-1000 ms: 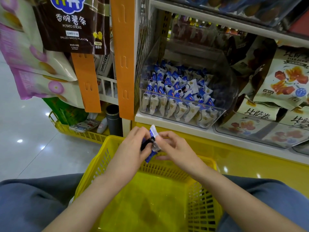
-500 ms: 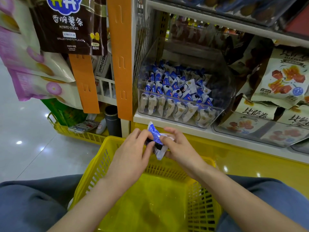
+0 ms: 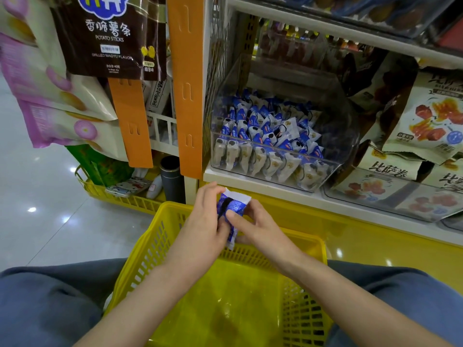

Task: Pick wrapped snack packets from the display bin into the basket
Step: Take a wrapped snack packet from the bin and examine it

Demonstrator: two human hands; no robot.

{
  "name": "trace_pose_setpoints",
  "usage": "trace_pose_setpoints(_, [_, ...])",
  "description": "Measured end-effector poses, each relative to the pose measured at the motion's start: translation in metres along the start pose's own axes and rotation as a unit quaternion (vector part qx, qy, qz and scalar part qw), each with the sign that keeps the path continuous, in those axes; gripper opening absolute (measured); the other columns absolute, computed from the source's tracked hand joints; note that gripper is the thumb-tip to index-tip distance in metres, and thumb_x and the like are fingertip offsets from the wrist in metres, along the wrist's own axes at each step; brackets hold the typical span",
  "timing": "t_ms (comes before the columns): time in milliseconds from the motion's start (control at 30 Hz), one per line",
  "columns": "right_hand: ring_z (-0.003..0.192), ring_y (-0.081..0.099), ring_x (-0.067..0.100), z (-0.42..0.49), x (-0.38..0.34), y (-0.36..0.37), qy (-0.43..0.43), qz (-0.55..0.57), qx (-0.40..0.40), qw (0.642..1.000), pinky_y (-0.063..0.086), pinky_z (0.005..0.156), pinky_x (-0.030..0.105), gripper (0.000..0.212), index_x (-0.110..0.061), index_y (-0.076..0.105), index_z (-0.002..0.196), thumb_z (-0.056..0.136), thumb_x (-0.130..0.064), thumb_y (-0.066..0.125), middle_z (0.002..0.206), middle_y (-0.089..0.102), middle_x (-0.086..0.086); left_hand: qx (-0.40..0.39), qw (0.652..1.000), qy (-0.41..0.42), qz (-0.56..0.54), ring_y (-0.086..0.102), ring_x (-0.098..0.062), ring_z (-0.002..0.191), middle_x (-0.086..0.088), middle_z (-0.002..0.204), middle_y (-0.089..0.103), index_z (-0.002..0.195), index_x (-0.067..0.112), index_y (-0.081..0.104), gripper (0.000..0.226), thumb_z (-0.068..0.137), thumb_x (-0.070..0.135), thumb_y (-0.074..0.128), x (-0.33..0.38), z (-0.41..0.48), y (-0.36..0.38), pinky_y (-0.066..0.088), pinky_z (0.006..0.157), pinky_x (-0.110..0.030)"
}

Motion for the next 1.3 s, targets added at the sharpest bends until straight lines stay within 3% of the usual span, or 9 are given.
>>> trace_pose_setpoints(100, [0.08,0.063,0.004,0.0,0.0,-0.003,-0.025,-0.044,0.017,0.999,0.054,0.08,0.036,0.019,-0.013,0.048,0.111,0.093,-0.014,0.053,0.101,0.06,-0.007,0.012,0.999,0.016,0.028,0.046,0.002,0.103,0.002,0.124,0.053,0.127,0.014,0.049,0.039,0.089,0.005,0.051,0.003,0.0,-0.003,0.031,0.087,-0.006])
trace_pose_setpoints(233, [0.083,0.067,0.02,-0.001,0.003,-0.005,-0.06,-0.121,0.034,0.99,0.054,0.077,0.046,0.016,-0.012,0.049,0.107,0.093,-0.019,0.053,0.094,0.065,-0.002,0.019,0.997,0.03,0.068,0.057,-0.015,0.106,-0.002,0.122,0.057,0.12,0.009,0.056,0.029,0.092,0.01,0.051,0.008,0.0,-0.006,0.043,0.087,-0.021])
trace_pose_setpoints(333, [0.078,0.065,0.013,0.001,0.003,-0.006,-0.092,-0.178,0.038,0.979,0.054,0.066,0.033,0.011,-0.016,0.048,0.101,0.093,-0.022,0.053,0.094,0.065,0.002,0.033,0.995,0.028,0.095,0.059,-0.018,0.094,-0.003,0.115,0.055,0.116,0.008,0.058,0.025,0.093,0.012,0.05,0.012,0.001,-0.01,0.051,0.078,-0.033])
trace_pose_setpoints(400, [0.07,0.061,0.004,0.002,0.005,-0.005,-0.102,-0.192,0.032,0.976,0.047,0.056,0.019,0.008,-0.027,0.045,0.094,0.093,-0.023,0.053,0.089,0.063,-0.004,0.032,0.995,0.026,0.092,0.057,-0.014,0.089,-0.001,0.11,0.055,0.115,0.009,0.058,0.024,0.094,0.012,0.048,0.01,0.002,-0.009,0.049,0.074,-0.026])
trace_pose_setpoints(567, [0.082,0.063,0.012,0.002,0.006,-0.002,-0.083,-0.103,0.018,0.991,0.056,0.066,0.031,0.013,-0.032,0.045,0.098,0.092,-0.024,0.054,0.103,0.06,-0.005,0.039,0.999,-0.013,0.024,0.052,-0.001,0.083,0.009,0.1,0.055,0.112,0.008,0.063,0.027,0.091,0.0,0.048,0.002,0.007,-0.011,0.034,0.071,0.004])
trace_pose_setpoints(733, [0.09,0.064,0.008,0.003,0.004,-0.002,-0.041,-0.006,-0.021,0.999,0.057,0.076,0.04,0.032,-0.027,0.042,0.118,0.088,-0.024,0.055,0.116,0.055,-0.009,0.039,0.967,-0.145,-0.206,0.062,0.006,0.083,0.007,0.097,0.065,0.104,0.021,0.057,0.023,0.093,0.003,0.048,-0.01,0.013,-0.008,0.048,0.068,-0.007])
trace_pose_setpoints(933, [0.076,0.06,0.007,0.007,0.01,-0.007,0.008,-0.1,0.02,0.995,0.048,0.059,0.018,0.07,-0.013,0.021,0.142,0.085,-0.029,0.06,0.109,0.053,-0.008,-0.049,0.929,-0.221,-0.293,0.061,-0.002,0.084,0.007,0.092,0.065,0.096,0.023,0.06,0.02,0.098,0.016,0.041,-0.006,0.007,0.005,0.046,0.066,-0.007])
trace_pose_setpoints(1167, [0.066,0.054,-0.005,0.005,-0.002,-0.02,-0.011,-0.114,0.047,0.992,0.042,0.055,0.011,0.035,-0.013,0.054,0.117,0.099,-0.03,0.029,0.089,0.059,-0.004,-0.194,0.867,-0.234,-0.394,0.062,-0.008,0.105,0.007,0.116,0.065,0.123,0.031,0.053,0.05,0.076,0.049,0.054,0.007,-0.003,0.017,0.053,0.083,-0.028])
trace_pose_setpoints(1300, [0.059,0.057,0.001,0.006,-0.006,-0.025,0.011,-0.037,0.065,0.997,0.044,0.048,0.015,0.031,-0.013,0.046,0.124,0.094,-0.015,0.049,0.096,0.059,0.009,-0.201,0.861,-0.217,-0.414,0.062,-0.01,0.108,0.006,0.118,0.065,0.123,0.026,0.053,0.052,0.075,0.041,0.064,0.01,-0.001,0.016,0.051,0.092,-0.033])
Point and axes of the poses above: each hand's wrist, its own z-axis towards the middle knuckle, its own y-axis out of the palm, x = y × z, the point moved 5 cm from there along z, towards the middle knuckle
